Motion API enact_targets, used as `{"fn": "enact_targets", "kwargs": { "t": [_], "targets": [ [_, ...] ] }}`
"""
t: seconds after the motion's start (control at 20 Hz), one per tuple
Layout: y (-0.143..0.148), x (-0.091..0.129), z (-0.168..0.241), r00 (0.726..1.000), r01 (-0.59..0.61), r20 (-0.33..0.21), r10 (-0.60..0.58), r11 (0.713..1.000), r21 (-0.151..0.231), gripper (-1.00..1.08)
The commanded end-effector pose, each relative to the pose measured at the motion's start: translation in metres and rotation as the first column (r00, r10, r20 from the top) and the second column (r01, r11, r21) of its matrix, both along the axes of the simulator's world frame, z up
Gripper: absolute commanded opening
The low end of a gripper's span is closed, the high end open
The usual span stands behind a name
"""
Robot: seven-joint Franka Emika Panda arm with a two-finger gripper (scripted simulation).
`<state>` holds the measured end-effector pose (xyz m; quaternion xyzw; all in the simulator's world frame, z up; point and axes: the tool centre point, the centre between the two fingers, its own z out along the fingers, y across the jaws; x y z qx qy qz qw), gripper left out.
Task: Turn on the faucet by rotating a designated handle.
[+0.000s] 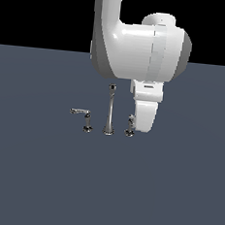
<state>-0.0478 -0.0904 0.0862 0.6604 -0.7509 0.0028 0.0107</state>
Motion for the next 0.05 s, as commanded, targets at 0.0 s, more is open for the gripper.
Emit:
{"fn": "enact_targets", "kwargs": {
  "t": [0.0],
  "targets": [
    [0.0647, 0.014, -0.0004, 0.995, -0.104, 0.012, 0.104, 0.994, 0.018, -1.0]
  ]
}}
